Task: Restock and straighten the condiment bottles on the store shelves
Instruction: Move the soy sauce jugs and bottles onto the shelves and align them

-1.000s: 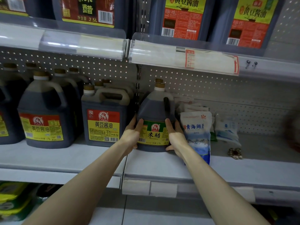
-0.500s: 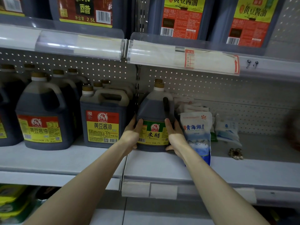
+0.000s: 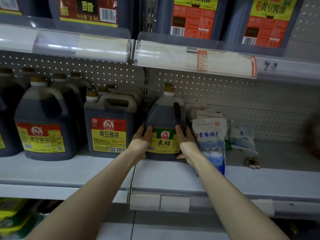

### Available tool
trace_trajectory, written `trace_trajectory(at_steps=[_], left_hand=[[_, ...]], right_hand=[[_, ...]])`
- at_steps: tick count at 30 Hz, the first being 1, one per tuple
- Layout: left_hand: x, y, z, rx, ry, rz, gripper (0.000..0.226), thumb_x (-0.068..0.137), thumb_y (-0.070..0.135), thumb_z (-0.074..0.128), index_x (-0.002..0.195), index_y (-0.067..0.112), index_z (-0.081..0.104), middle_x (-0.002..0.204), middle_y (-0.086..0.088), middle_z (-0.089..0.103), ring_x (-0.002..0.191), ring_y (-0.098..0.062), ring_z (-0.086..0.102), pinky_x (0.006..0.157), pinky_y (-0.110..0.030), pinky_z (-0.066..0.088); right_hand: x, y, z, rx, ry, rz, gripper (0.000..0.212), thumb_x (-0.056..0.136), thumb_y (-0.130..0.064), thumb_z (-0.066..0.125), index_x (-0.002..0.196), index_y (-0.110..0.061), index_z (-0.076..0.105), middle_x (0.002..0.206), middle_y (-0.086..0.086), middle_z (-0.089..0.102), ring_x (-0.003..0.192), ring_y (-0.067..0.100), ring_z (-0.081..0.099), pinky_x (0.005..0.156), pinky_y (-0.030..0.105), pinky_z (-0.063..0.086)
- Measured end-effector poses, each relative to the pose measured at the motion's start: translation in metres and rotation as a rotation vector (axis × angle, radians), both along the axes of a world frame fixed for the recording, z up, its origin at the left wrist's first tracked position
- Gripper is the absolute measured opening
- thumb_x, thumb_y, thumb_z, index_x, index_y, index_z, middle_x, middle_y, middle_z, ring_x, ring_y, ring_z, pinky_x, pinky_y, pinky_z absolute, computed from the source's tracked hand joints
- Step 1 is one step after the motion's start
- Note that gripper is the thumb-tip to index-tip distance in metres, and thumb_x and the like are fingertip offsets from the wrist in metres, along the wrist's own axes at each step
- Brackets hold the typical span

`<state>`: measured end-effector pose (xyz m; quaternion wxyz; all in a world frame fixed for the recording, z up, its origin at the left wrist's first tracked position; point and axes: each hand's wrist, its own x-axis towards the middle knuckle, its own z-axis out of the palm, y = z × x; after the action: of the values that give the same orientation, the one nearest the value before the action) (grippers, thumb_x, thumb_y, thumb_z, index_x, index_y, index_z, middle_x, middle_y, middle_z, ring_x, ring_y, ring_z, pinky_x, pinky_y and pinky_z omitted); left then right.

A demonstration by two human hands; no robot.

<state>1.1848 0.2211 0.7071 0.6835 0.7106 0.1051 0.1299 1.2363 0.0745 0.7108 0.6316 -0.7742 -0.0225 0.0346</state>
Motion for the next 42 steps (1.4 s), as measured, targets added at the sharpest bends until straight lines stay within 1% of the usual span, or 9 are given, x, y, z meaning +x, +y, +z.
trace_trajectory(at_steps=[7,13,16,19,21,24,33,36,42], left_hand=[[-0.003,-0.001,0.004,-0.007,-0.02,-0.022,0.05,0.101,0.041,0.039,0.149,0.033,0.027,0.111,0.001,0.063,0.088,-0.015,0.061,0.077,-0.037,0.047],[-0.016,-0.003,0.005,-0.046,-0.027,-0.026,0.051,0.101,0.038,0.044,0.149,0.034,0.028,0.126,-0.004,0.062,0.113,-0.025,0.06,0.099,-0.052,0.047],[-0.031,-0.005,0.011,-0.024,-0.015,-0.014,0.055,0.1,0.038,0.044,0.151,0.032,0.024,0.131,-0.005,0.06,0.12,-0.024,0.057,0.104,-0.048,0.044],[-0.057,-0.014,0.021,0.027,-0.048,-0.023,0.052,0.102,0.037,0.041,0.151,0.027,0.027,0.132,0.003,0.056,0.119,-0.015,0.053,0.101,-0.035,0.042],[-0.08,-0.023,0.025,0.043,-0.065,-0.023,0.052,0.101,0.036,0.042,0.15,0.024,0.029,0.133,0.005,0.05,0.117,-0.01,0.048,0.1,-0.033,0.039],[-0.115,-0.036,0.022,0.087,-0.042,-0.018,0.054,0.101,0.037,0.043,0.15,0.022,0.029,0.143,0.0,0.045,0.125,-0.014,0.046,0.104,-0.034,0.037],[-0.24,-0.077,-0.016,0.102,0.079,0.031,0.051,0.099,0.031,0.051,0.146,0.017,0.039,0.13,-0.011,0.056,0.113,-0.019,0.055,0.097,-0.031,0.043],[-0.273,-0.089,-0.045,0.127,0.131,0.005,0.054,0.097,0.033,0.052,0.147,0.018,0.037,0.126,-0.004,0.054,0.111,-0.012,0.052,0.096,-0.03,0.042],[-0.316,-0.101,-0.117,0.089,0.276,-0.038,0.056,0.096,0.036,0.054,0.147,0.02,0.036,0.129,-0.004,0.056,0.114,-0.014,0.054,0.086,-0.023,0.044]], right_hand=[[0.0,0.0,0.001,0.0,0.015,-0.008,0.064,0.097,-0.056,0.04,0.152,-0.036,0.015,0.144,0.005,0.045,0.124,0.035,0.048,0.074,0.05,0.05],[-0.01,0.0,-0.003,-0.032,-0.028,-0.022,0.065,0.093,-0.06,0.044,0.15,-0.038,0.021,0.138,0.005,0.051,0.119,0.033,0.052,0.097,0.057,0.046],[-0.022,-0.005,-0.005,-0.038,-0.073,-0.004,0.075,0.085,-0.064,0.051,0.149,-0.035,0.025,0.136,0.003,0.054,0.124,0.029,0.051,0.101,0.054,0.045],[-0.046,-0.013,0.0,0.011,-0.139,0.03,0.059,0.093,-0.047,0.055,0.145,-0.025,0.037,0.126,-0.002,0.058,0.12,0.02,0.054,0.103,0.048,0.046],[-0.065,-0.022,0.003,0.023,-0.139,0.057,0.056,0.096,-0.04,0.054,0.145,-0.021,0.037,0.13,-0.001,0.054,0.125,0.017,0.049,0.106,0.047,0.042],[-0.098,-0.034,0.004,0.001,-0.14,0.066,0.055,0.096,-0.039,0.054,0.145,-0.02,0.039,0.141,0.002,0.049,0.128,0.019,0.048,0.107,0.047,0.041],[-0.212,-0.08,-0.037,-0.03,-0.066,0.082,0.046,0.095,-0.039,0.056,0.136,-0.018,0.051,0.124,0.004,0.061,0.115,0.022,0.059,0.104,0.043,0.045],[-0.245,-0.093,-0.064,-0.048,-0.026,0.087,0.043,0.095,-0.04,0.057,0.133,-0.019,0.053,0.114,-0.001,0.064,0.111,0.02,0.061,0.1,0.041,0.048],[-0.294,-0.11,-0.136,-0.082,0.116,0.09,0.042,0.094,-0.042,0.056,0.129,-0.018,0.055,0.118,0.003,0.065,0.109,0.02,0.061,0.095,0.037,0.049]])
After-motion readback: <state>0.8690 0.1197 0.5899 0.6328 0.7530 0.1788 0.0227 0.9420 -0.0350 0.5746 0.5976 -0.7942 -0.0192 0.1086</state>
